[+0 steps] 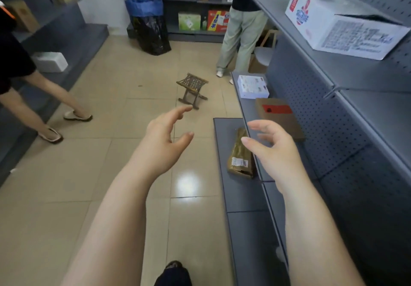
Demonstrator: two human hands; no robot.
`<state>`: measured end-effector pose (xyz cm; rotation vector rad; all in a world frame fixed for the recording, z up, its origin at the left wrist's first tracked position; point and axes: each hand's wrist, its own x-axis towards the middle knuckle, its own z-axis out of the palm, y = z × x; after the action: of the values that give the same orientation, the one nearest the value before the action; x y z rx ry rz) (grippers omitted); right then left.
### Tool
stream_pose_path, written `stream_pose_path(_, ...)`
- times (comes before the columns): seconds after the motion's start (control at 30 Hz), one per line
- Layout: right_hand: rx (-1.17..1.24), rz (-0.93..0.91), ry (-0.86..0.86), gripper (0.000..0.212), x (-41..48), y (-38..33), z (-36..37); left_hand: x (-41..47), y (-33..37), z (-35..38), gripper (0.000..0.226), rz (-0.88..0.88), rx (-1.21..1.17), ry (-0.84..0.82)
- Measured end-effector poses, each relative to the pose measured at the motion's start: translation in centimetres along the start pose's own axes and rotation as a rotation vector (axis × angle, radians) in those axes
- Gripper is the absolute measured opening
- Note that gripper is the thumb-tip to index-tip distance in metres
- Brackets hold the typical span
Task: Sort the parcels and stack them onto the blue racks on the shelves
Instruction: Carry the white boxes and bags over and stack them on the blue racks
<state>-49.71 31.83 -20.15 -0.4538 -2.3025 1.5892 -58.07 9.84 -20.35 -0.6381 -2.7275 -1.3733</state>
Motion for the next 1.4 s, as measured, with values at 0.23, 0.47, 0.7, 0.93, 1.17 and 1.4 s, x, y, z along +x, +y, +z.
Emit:
stream_pose_path(0.23, -0.424, -0.121, 0.020, 0.031, 9.3, -1.4, 7.1, 9.7, -5.4, -3.4, 0.049, -0.060, 0.088, -0.056)
stream_pose_path(0.47, -0.613, -0.406, -0.071, 0.034, 15.3, -1.9, 11.6, 14.6, -9.3, -1.8, 0.060, -0.147, 0.268, -0.107)
stream_pose_path(0.7, -0.582, -0.362, -0.062, 0.043, 22.5, -1.6, 13.1, 21.4, -13.0, -2.1, 0.051, -0.079, 0.471, -0.199)
stream_pose_path(0.93, -0.666, -0.237, -0.207, 0.045, 33.3, -0.5, 14.1, 30.7, -14.9, -0.7, 0.049, -0.122, 0.525, -0.140)
stream_pose_path(1.17, -0.685, 0.178, -0.715, 0.061, 45.8, 1.1, 14.4, 42.5, -14.4, -0.5, 0.055, -0.158, 0.530, -0.138)
stream_pose_path(1.4, -0.669, 0.278, -0.702, 0.068, 53.5, 5.8, 15.9, 49.5, -17.3, 1.6, 0.043, -0.169, 0.459, -0.198)
